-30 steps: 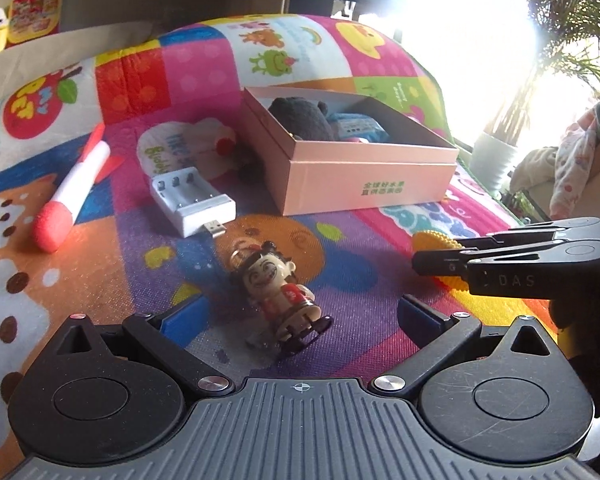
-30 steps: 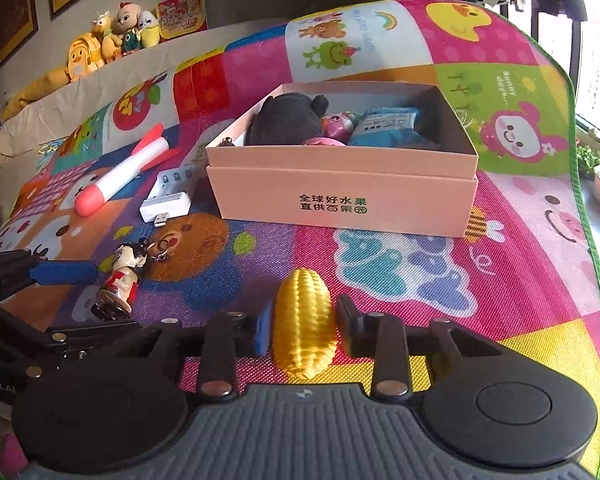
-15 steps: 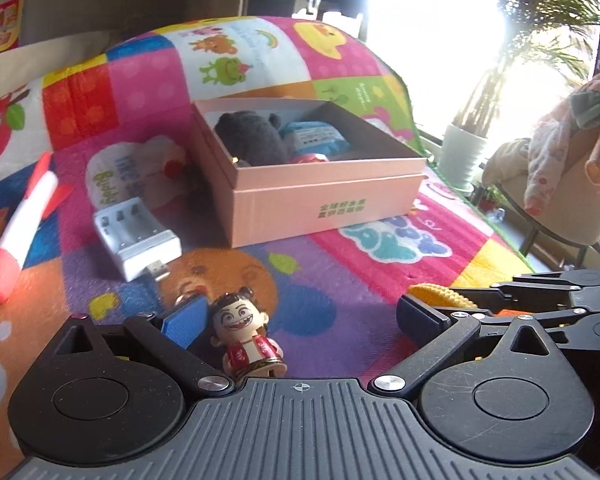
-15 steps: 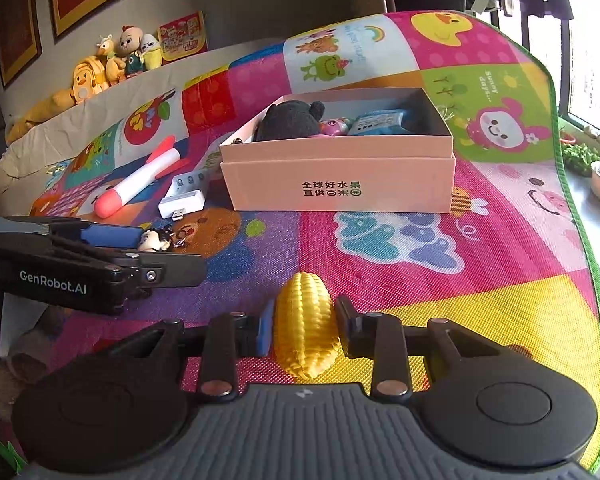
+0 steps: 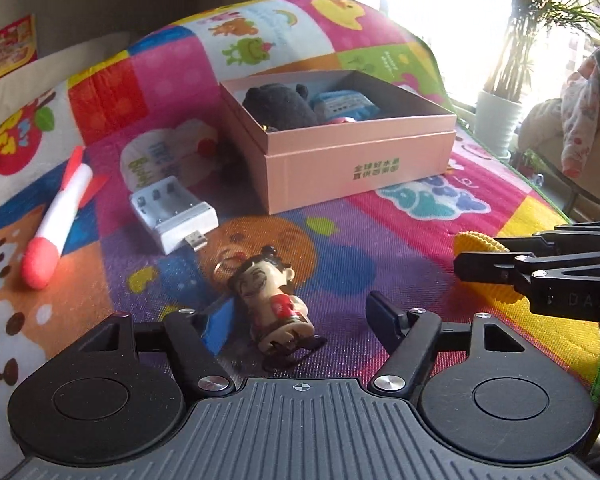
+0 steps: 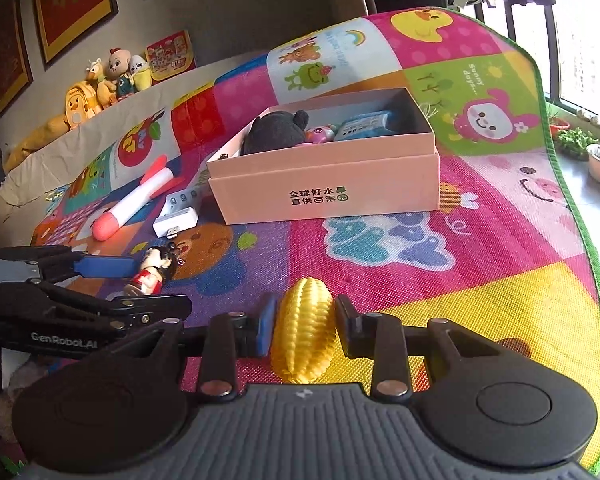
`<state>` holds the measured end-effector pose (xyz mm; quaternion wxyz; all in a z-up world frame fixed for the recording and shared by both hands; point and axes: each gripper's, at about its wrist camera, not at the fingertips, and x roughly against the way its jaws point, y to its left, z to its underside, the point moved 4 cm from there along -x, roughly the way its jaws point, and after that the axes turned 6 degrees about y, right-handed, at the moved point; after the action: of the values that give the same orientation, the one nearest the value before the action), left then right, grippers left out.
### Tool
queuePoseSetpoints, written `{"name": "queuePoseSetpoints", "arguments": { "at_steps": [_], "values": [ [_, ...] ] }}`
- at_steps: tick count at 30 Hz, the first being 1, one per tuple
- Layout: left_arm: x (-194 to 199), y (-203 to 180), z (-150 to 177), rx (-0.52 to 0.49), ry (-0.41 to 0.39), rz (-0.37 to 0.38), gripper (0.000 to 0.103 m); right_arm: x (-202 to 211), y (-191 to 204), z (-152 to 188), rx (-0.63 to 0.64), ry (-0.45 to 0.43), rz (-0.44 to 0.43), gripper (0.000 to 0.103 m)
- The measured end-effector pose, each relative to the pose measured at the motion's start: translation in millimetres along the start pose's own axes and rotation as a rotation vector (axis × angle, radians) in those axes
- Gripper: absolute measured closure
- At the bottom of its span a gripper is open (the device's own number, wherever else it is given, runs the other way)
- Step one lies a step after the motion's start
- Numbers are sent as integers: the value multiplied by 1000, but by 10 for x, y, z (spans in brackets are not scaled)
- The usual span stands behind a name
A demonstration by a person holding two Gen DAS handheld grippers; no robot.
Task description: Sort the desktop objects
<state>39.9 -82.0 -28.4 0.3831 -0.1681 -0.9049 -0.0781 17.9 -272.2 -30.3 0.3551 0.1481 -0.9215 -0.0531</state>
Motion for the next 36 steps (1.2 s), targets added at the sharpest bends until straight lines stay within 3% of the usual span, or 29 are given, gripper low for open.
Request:
{"name": "queuePoseSetpoints", "arguments": {
  "at_steps": [2,6,9,22,26,30,36],
  "values": [
    [-12,7,-4,-2,-3,-10,30,-5,31,3,19,2,10,72],
    [12,41,-17,-7,-17,-37,60,-25,95,4,57,14,33,72],
    [60,47,2,-17,-18,-31,70,-25,143,13,91,23,51,72],
    [576,-138,131,-95,-99,1,70,346,191,-4,159,76,6,73],
    [780,-176,-191,-108,-195,14,70,689,131,-234,176,-30,41,73],
    [936,-259,-767,-141,-321,33,70,1125,-65,-626,145,-184,86,73],
    [607,-482,-1620,-125,-380,120,69,1443,-291,-937,128,-315,142,73]
  ]
}}
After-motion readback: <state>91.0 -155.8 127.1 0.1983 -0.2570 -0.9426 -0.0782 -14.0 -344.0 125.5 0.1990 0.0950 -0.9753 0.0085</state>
